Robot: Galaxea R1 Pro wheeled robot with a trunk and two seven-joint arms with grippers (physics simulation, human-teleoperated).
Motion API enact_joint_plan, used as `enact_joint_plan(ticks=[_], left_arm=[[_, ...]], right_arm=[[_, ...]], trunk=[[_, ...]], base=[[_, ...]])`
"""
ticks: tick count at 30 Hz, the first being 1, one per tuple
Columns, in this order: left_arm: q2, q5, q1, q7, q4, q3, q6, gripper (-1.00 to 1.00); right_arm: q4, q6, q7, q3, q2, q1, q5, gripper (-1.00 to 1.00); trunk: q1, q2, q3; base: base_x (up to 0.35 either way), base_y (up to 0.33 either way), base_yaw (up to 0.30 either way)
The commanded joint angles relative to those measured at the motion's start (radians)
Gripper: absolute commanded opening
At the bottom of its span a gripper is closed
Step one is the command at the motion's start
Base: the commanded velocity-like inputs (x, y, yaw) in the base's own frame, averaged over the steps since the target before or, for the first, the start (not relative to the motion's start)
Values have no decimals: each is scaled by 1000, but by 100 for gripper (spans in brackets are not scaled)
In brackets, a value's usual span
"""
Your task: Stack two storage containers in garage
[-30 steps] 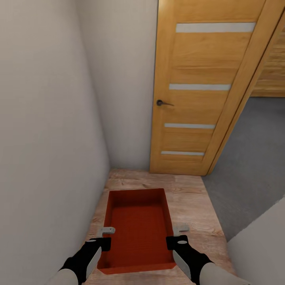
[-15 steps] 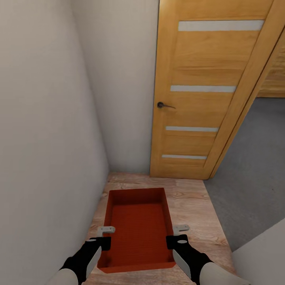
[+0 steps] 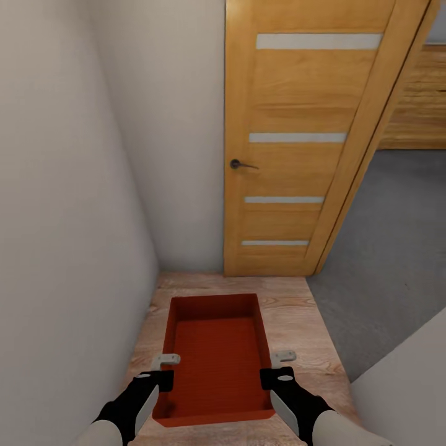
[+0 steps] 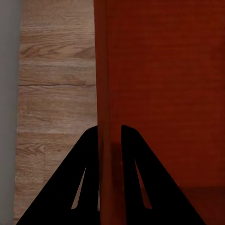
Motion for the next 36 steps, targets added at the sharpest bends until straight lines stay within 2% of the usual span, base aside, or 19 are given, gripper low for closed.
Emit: enact_joint_plan(ticks=[1, 31, 36], left_arm=[[1, -21, 0, 11, -5, 1, 8, -100], [-2, -23, 0, 14, -5, 1, 10, -100], [-2, -23, 0, 12, -3, -4, 11, -100]], right_arm=[[14, 7, -18, 8, -14, -1, -4, -100], [14, 7, -17, 8, -15, -1, -4, -100], [14, 7, -17, 8, -15, -1, -4, -100]], trunk=[[0, -1, -1], [0, -1, -1], [0, -1, -1]], base=[[0, 0, -284], [1, 0, -286], [156, 73, -103]])
